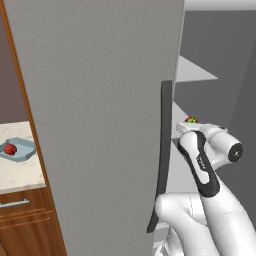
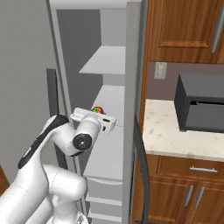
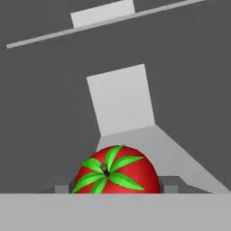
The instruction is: Take the tomato and bell pepper out of the freezer and place them in the tupperware container on the counter. Then put the tupperware containing the vegetables back in the freezer.
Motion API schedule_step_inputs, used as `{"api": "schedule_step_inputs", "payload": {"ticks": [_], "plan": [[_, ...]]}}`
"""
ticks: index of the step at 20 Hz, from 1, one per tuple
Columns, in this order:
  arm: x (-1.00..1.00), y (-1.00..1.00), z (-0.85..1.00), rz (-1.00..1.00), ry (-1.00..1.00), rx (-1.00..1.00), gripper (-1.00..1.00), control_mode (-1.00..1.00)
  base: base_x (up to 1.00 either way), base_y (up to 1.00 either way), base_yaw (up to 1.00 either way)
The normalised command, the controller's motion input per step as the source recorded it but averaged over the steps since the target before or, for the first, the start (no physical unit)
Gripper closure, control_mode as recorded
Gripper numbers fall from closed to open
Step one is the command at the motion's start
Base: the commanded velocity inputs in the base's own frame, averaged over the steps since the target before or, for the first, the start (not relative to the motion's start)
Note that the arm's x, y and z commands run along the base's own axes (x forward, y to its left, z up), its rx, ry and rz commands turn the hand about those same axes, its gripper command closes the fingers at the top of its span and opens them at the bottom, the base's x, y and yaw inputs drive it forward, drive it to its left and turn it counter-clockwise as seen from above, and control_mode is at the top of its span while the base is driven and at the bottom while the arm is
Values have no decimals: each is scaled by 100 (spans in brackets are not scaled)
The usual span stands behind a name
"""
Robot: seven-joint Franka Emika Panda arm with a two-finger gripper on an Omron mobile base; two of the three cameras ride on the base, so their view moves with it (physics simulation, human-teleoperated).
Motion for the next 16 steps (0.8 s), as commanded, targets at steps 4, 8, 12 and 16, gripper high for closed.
{"api": "schedule_step_inputs", "payload": {"ticks": [4,8,12,16], "plan": [[-96,-1,100,-5,-10,0,100,-100,0,0,0],[-93,-2,100,-4,-1,1,100,-100,0,0,0],[-94,0,100,-4,0,3,100,-100,0,0,0],[-96,0,91,-3,7,4,100,-100,0,0,0]]}}
